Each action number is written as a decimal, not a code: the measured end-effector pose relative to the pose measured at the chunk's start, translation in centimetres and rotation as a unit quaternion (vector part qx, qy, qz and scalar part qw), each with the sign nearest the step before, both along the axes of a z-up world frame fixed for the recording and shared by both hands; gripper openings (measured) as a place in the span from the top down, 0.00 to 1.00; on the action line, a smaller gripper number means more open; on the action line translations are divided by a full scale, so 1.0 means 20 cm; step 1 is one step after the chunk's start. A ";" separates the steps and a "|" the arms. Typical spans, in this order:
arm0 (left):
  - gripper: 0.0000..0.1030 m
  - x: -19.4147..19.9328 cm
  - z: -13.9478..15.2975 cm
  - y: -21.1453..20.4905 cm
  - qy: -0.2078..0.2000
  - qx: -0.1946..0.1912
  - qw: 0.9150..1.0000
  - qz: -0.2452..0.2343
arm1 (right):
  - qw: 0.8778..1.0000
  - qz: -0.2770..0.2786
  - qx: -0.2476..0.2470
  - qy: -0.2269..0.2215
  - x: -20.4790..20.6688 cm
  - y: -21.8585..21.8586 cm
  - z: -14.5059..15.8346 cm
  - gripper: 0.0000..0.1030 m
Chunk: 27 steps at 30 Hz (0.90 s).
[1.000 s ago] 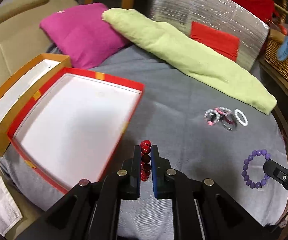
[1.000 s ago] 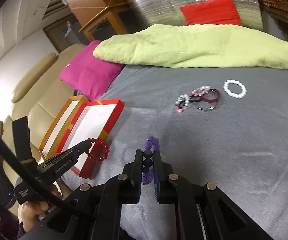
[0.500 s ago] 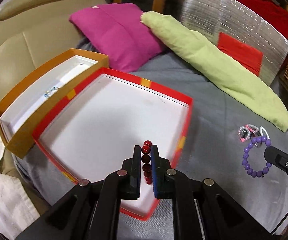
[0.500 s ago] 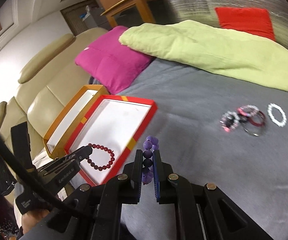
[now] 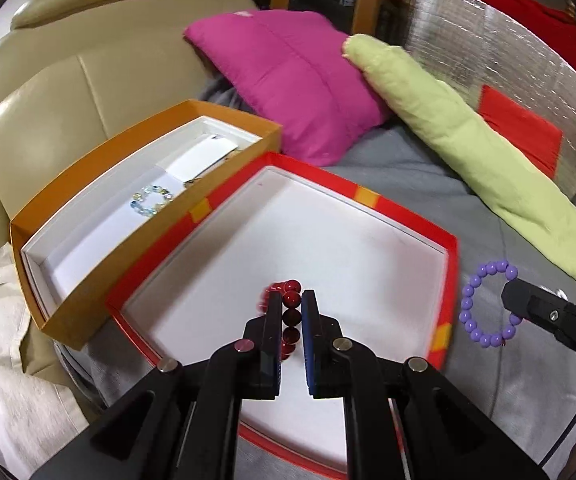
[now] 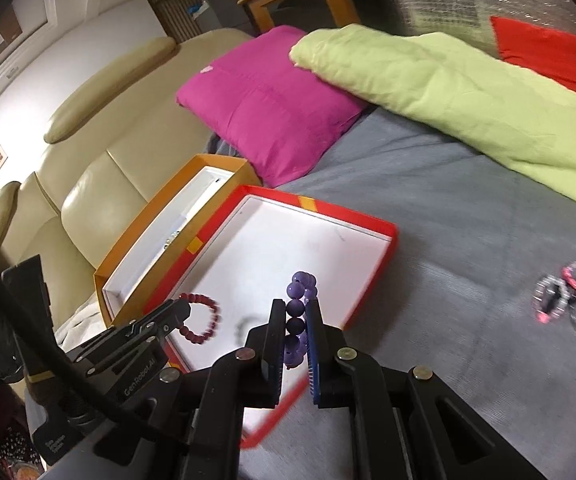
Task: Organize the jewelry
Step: 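Carry both bracelets to the red box tray and lower them inside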
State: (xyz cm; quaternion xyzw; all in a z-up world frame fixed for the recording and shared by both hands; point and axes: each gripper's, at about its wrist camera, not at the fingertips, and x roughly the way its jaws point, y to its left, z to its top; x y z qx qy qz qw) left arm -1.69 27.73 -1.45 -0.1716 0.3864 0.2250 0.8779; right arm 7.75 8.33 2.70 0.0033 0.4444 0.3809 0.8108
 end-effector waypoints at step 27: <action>0.91 0.05 -0.28 0.30 0.074 -0.013 0.996 0.050 | 0.995 0.028 -0.071 0.057 0.17 0.35 -0.42 0.89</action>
